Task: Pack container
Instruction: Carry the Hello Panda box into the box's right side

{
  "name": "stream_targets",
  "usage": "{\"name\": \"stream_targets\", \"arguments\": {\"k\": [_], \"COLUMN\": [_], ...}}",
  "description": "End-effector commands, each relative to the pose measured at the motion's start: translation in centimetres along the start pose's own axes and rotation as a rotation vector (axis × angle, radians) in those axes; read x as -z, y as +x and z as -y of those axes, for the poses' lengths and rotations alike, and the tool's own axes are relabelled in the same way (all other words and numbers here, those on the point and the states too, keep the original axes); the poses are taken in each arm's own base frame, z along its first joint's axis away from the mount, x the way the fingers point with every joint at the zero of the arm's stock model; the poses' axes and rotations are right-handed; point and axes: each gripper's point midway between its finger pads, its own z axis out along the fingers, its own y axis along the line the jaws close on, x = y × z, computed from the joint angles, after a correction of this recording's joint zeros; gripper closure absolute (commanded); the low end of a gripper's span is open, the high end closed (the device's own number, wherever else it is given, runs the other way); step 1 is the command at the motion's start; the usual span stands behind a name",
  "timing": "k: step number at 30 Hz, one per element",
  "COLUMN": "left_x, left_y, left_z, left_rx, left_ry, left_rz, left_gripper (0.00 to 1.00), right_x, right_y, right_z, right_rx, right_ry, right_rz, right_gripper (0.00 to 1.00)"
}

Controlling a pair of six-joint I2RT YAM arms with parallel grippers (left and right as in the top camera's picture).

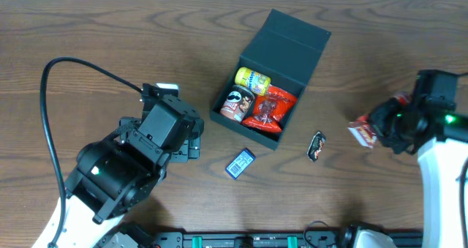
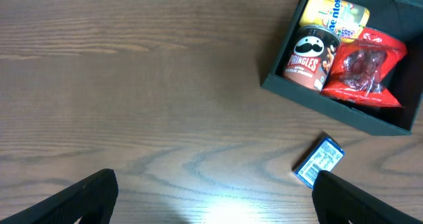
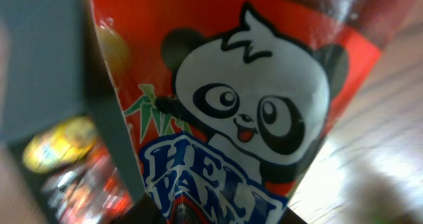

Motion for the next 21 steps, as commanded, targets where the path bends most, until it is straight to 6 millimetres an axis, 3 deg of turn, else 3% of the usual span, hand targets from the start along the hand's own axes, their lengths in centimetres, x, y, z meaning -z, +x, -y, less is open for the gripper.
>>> {"name": "stream_targets", "arguments": {"k": [1,4,8,13,21], "left_x": [-0.3,-0.3,-0.2,-0.2,-0.2], "left_y": [0.2,0.3,0.4,0.4,0.5], "left_z": [0.0,0.2,0.3,0.3,0.3], "left_rx": [-0.021,-0.020,-0.021,-0.022,-0.024], "left_ry": [-0.007,0.003,0.010,0.010,0.008], "left_rz": [-0.011,-0.016,-0.022,-0.024,-0.027], "left_gripper": [0.05,0.05,0.05,0.05,0.05], "right_x": [1.4,1.5,0.9,0.0,-1.5], "right_y": [2.7,4.8,7.7,11.1,13.0], "right_z": [-3.1,-5.2,-8.1,-10.6,-13.3], "right_rx": [0.017,0.043,0.122,0.204,0.303], "right_ry": [-0.106,-0.137,-0.172,-0.188,-0.079], "right_rz": [-0.040,-0.055,-0.068,-0.105,-0.132], "right_gripper": [0.94,0.94,0.86,0.90,0.89]}}
